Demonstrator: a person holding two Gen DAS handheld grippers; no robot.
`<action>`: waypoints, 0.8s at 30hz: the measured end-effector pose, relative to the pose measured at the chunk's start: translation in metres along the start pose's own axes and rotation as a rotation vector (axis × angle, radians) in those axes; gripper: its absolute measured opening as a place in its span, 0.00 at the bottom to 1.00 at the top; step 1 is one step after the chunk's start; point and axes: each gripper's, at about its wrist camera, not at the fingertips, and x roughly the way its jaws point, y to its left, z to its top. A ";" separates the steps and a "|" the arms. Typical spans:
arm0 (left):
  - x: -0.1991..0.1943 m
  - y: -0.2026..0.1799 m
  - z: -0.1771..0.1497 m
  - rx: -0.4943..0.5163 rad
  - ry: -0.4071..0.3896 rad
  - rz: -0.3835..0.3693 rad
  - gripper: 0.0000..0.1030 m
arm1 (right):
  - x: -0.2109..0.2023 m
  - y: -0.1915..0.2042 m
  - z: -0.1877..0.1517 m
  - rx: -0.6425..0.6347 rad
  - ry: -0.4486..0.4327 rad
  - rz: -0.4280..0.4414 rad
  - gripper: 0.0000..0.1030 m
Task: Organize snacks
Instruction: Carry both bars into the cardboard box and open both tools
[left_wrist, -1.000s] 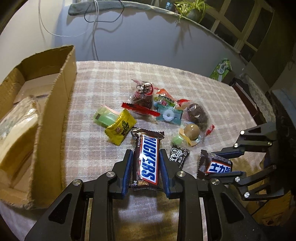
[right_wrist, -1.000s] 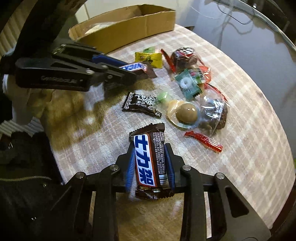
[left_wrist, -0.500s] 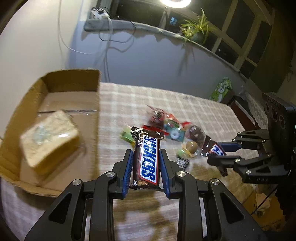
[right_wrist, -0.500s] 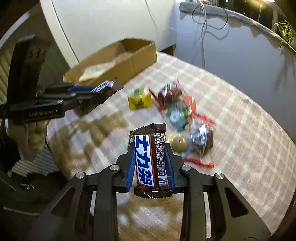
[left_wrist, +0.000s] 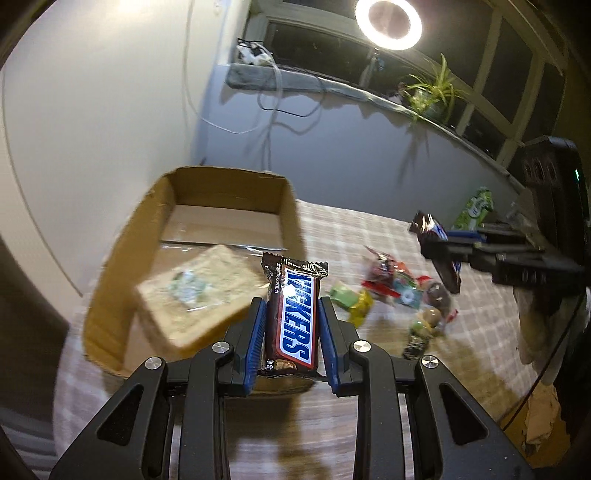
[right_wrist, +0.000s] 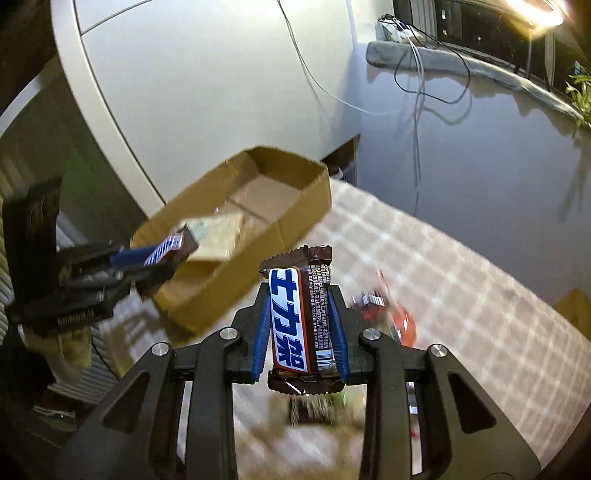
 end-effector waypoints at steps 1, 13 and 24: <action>0.000 0.003 0.000 -0.004 -0.001 0.005 0.26 | 0.004 0.002 0.006 -0.002 -0.003 -0.001 0.29; 0.001 0.026 0.004 -0.011 -0.011 0.073 0.26 | 0.054 0.019 0.056 -0.023 0.012 0.017 0.29; 0.011 0.037 0.006 -0.023 0.004 0.097 0.26 | 0.104 0.025 0.081 -0.012 0.054 0.043 0.29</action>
